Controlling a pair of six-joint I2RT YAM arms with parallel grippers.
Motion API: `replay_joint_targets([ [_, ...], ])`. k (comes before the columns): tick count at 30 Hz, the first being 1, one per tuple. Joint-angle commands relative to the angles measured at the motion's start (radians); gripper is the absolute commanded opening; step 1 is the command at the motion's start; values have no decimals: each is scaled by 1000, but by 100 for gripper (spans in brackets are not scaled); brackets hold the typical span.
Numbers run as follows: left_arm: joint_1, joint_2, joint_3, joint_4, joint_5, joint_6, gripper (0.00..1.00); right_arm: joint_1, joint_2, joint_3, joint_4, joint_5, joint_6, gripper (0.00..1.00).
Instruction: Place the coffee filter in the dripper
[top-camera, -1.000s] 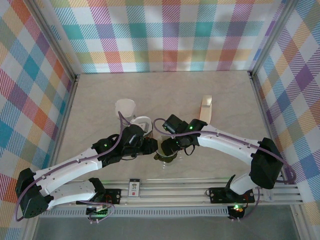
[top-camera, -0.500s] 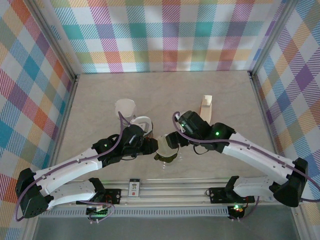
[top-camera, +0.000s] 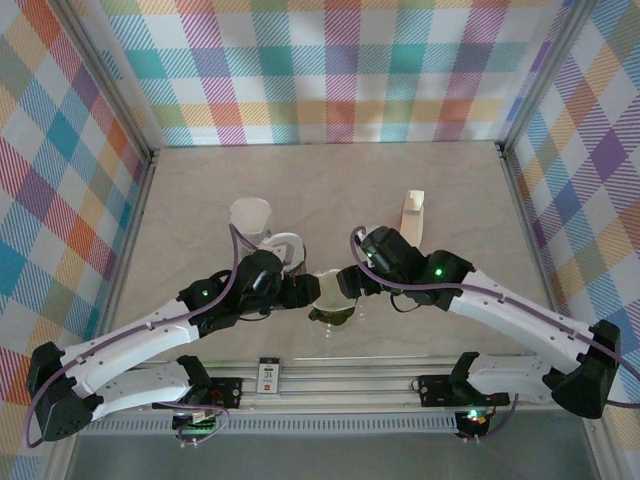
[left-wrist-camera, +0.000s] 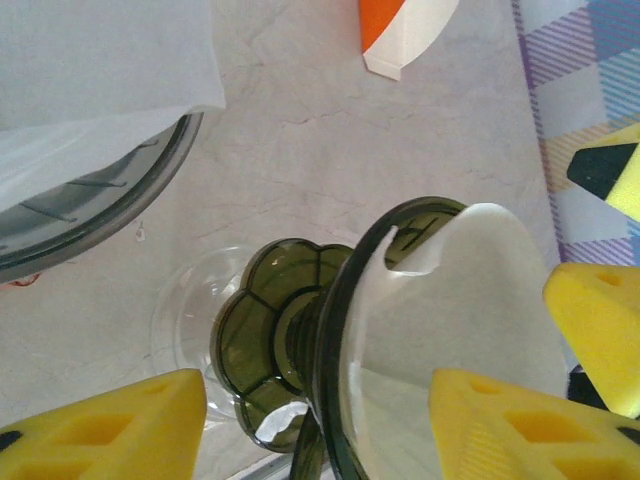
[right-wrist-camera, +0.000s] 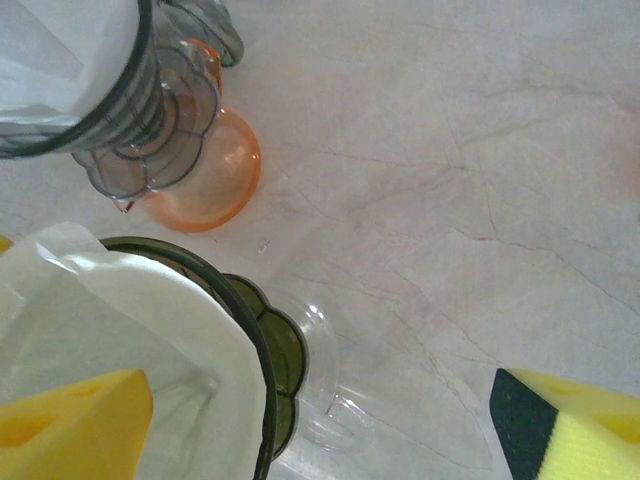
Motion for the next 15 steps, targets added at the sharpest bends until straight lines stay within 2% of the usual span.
replay_joint_targets([
  [1,0,-34,-18,15,-21,3,63,-2,-28,-3,26,21,17,89],
  [9,1,-87,19,-57,-74,29,64,-3,-48,-6,32,28,18,89],
  [15,1,-93,39,-85,-64,59,63,-3,18,19,13,-74,-8,90],
])
